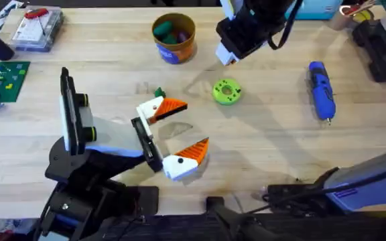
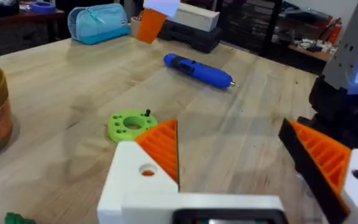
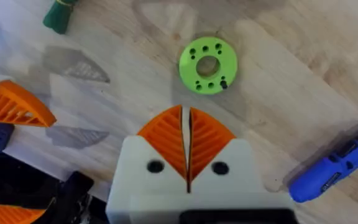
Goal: Pick up the gripper from the table and insert it into the empty holder that is missing its gripper. Then pick up a screw, insert it into the mounting hole, and use the screwdriver to tighten it. Finally, clean up the table by picking up the vegetable and placing it into the bucket.
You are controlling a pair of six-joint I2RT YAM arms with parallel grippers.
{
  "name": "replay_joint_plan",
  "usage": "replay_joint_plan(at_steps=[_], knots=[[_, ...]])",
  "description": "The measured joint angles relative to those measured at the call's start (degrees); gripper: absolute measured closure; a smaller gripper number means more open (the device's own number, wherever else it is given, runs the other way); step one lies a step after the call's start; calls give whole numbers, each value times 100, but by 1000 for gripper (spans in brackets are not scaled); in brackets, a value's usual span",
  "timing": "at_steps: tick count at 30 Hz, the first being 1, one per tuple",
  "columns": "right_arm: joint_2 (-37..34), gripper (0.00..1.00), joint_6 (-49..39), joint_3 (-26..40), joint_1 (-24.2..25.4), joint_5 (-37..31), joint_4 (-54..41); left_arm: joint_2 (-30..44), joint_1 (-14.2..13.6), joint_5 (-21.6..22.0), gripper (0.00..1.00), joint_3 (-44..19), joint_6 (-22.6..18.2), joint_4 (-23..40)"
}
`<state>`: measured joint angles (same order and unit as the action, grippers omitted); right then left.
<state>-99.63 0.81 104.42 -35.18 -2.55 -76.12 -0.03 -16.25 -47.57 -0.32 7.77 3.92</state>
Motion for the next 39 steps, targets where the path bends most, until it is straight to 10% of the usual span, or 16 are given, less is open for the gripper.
replay_joint_plan(at_steps=[35,39], knots=[[1030,998,493,55,435,4,-895,1,0,0,14,0,0,2],[1030,568,541,55,435,4,-831,1,0,2,14,0,0,2]])
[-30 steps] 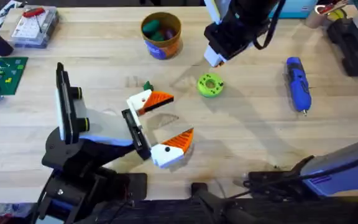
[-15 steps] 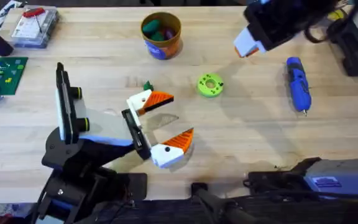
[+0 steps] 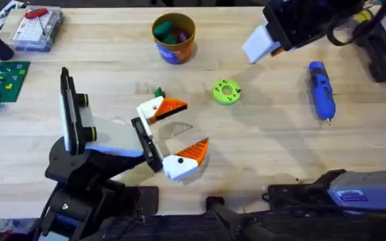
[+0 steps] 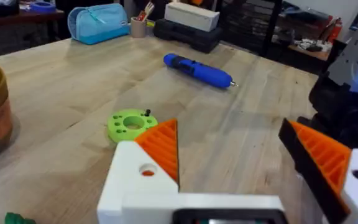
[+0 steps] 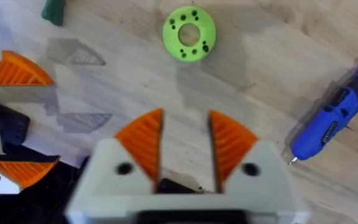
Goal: Pick up the gripper from the table and insert it into the empty holder that is missing its gripper. Then pick up a screw, insert it into the mounting hole, and use the screwdriver to tighten it. Finally, clean up the table by picking up the vegetable and placing it into the bucket.
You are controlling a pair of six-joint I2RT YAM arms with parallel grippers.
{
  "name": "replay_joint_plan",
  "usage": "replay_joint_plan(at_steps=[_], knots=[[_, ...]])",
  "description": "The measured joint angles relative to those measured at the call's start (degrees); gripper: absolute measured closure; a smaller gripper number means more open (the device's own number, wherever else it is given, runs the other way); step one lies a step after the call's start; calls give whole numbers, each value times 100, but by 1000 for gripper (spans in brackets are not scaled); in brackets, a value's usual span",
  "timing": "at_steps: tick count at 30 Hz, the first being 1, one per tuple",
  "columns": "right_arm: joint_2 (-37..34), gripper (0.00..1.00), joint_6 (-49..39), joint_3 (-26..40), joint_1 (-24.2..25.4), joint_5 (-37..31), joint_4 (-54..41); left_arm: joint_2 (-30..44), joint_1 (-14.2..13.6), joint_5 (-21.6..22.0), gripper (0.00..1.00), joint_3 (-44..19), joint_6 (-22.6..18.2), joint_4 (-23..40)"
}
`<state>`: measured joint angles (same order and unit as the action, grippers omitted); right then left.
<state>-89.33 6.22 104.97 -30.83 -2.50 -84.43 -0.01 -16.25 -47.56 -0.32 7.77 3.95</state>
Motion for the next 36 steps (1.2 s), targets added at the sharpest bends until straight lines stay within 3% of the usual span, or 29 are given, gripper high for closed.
replay_joint_plan(at_steps=[3,4,5,10,15,21,29,36], knots=[[0,126,71,-2,0,0,81,0,0,0,14,0,0,0],[2,38,92,-2,0,-1,115,0,0,-2,14,0,0,0],[5,15,115,-3,0,-4,155,0,0,-1,14,0,0,0],[332,10,411,-494,0,-301,350,0,0,-2,14,0,0,0],[1421,10,732,-1852,0,-530,1218,0,0,-2,14,0,0,0],[2266,10,1004,-2988,0,-586,1482,0,0,1,14,0,2,0],[2367,10,1185,-3992,0,-483,2093,0,0,-1,14,0,0,0],[2369,10,1185,-4074,0,-470,2447,-2,0,-2,13,0,0,0]])
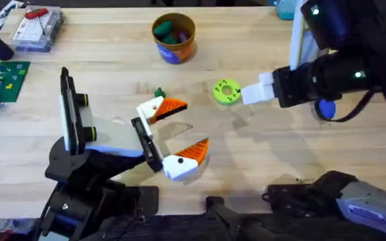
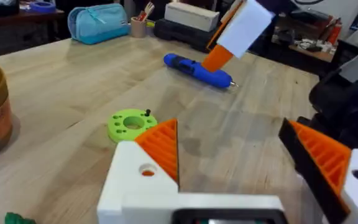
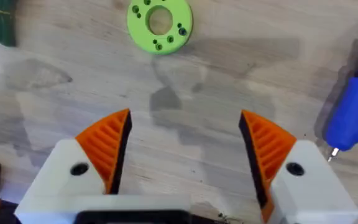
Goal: Pick up the gripper from the table and insert it into the empty holder that is missing its gripper. Then pick up a screw, insert it into the mounting hole, and use the screwdriver to tighten it. Finally, clean up the table by picking up the vegetable and placing it into the bucket.
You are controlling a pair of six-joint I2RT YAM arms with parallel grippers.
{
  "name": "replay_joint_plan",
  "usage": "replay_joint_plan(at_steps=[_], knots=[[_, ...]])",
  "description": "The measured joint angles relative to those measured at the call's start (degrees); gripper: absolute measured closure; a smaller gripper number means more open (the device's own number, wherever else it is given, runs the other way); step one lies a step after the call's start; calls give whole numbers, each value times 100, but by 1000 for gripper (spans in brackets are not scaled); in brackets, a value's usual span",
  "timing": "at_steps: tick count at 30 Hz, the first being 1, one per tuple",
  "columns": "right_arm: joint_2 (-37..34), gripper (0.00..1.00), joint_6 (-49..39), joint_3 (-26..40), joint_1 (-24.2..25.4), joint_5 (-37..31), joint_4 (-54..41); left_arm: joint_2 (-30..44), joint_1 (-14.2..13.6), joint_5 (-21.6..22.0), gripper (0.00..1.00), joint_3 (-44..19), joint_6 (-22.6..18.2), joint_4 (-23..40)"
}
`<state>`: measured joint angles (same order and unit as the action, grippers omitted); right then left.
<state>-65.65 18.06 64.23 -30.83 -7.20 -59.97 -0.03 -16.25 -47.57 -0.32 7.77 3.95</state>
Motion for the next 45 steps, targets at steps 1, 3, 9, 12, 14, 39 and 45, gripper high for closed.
replay_joint_plan(at_steps=[1,3,9,12,14,39,45], knots=[[0,10,0,0,0,0,38,2,0,0,13,0,2,0],[0,10,0,0,0,0,119,2,0,2,13,0,2,0],[-163,10,0,0,0,0,160,2,0,2,14,0,2,0],[-427,10,0,0,0,0,169,2,0,0,14,0,0,0],[-589,10,0,0,0,2,178,0,0,0,14,0,0,0],[-1358,10,-648,-2,599,710,893,2,0,3,14,0,2,0],[-1784,10,-832,-2,599,710,1007,2,0,21,13,0,2,-2]])
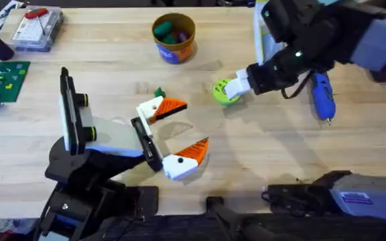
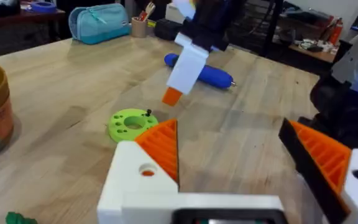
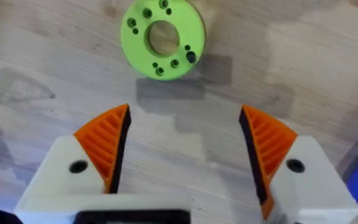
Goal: Pick up the gripper from the table and insert it into the empty holder that is missing its gripper. Then pick up a screw, insert it into the mounting hole, and use the screwdriver to tighten it. Finally, clean up the table by picking up the vegetable and placing it into the bucket.
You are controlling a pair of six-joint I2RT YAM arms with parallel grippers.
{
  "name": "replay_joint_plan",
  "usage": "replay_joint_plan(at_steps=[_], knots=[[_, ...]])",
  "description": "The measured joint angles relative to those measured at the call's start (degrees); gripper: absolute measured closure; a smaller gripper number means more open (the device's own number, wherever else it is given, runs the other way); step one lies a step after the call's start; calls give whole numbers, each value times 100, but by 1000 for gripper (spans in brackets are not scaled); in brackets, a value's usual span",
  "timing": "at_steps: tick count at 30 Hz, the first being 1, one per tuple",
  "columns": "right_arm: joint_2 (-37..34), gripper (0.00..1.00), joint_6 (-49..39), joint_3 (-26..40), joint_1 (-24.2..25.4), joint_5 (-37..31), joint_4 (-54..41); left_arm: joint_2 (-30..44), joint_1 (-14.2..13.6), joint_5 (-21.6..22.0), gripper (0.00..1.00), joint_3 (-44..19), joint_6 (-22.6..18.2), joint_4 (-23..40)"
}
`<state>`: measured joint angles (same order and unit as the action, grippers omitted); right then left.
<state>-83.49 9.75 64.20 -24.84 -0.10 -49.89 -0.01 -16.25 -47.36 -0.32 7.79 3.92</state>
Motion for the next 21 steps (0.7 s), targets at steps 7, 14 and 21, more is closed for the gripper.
replay_joint_plan(at_steps=[7,14,21], knots=[[-355,10,-42,-22,0,2,368,0,0,0,13,0,0,0],[-390,10,-38,-208,2,20,476,0,0,0,13,0,-1,0],[-390,10,-38,-398,2,20,704,0,0,0,13,0,0,0]])
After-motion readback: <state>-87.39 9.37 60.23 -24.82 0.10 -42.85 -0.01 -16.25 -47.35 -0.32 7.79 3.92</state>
